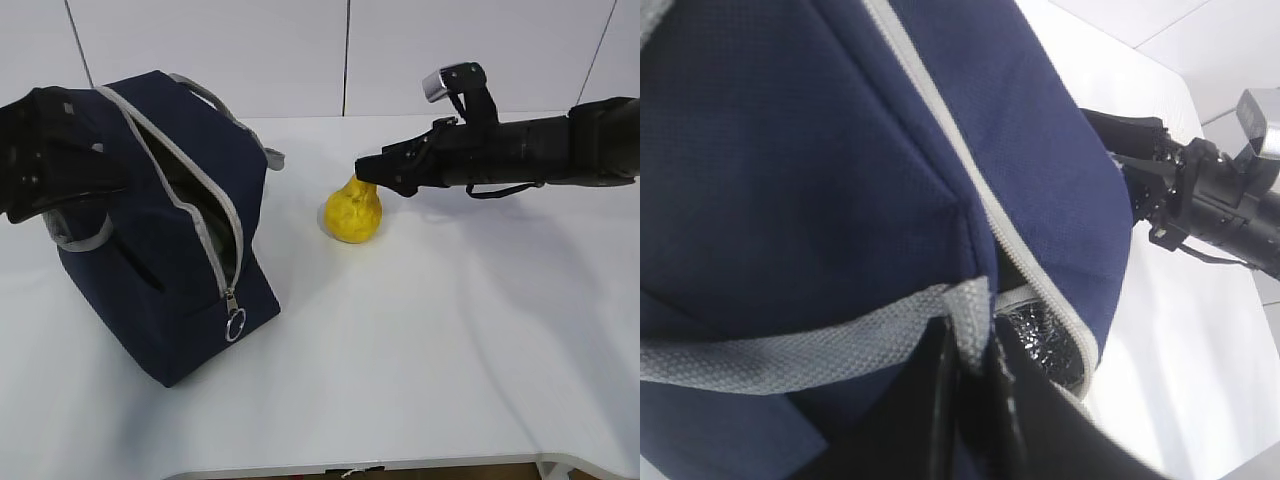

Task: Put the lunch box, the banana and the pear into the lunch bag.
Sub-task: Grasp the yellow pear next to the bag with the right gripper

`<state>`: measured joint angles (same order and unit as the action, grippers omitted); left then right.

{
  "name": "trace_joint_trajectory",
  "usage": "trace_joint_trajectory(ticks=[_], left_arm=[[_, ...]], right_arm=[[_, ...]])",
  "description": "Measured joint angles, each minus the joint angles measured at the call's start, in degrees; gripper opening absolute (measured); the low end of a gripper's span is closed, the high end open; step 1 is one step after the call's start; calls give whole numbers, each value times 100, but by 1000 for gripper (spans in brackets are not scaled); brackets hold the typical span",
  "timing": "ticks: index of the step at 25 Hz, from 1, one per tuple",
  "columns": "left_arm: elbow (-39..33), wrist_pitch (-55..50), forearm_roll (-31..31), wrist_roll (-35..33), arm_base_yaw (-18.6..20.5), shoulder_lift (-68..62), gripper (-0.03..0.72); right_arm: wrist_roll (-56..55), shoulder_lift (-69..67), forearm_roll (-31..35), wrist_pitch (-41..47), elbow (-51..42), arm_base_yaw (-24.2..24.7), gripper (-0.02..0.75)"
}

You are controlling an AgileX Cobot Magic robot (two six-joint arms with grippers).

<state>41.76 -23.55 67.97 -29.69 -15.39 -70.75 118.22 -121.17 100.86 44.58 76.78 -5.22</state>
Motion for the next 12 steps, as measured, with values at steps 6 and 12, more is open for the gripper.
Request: trace_joint_trajectory(ticks=[6, 12], left_arm=[[0, 31, 0, 0, 0, 0, 8], [0, 103, 0, -20, 0, 0, 8]], right_arm=[[-42, -76, 0, 13, 0, -31, 562], [-82, -312, 0, 155, 53, -31, 566]])
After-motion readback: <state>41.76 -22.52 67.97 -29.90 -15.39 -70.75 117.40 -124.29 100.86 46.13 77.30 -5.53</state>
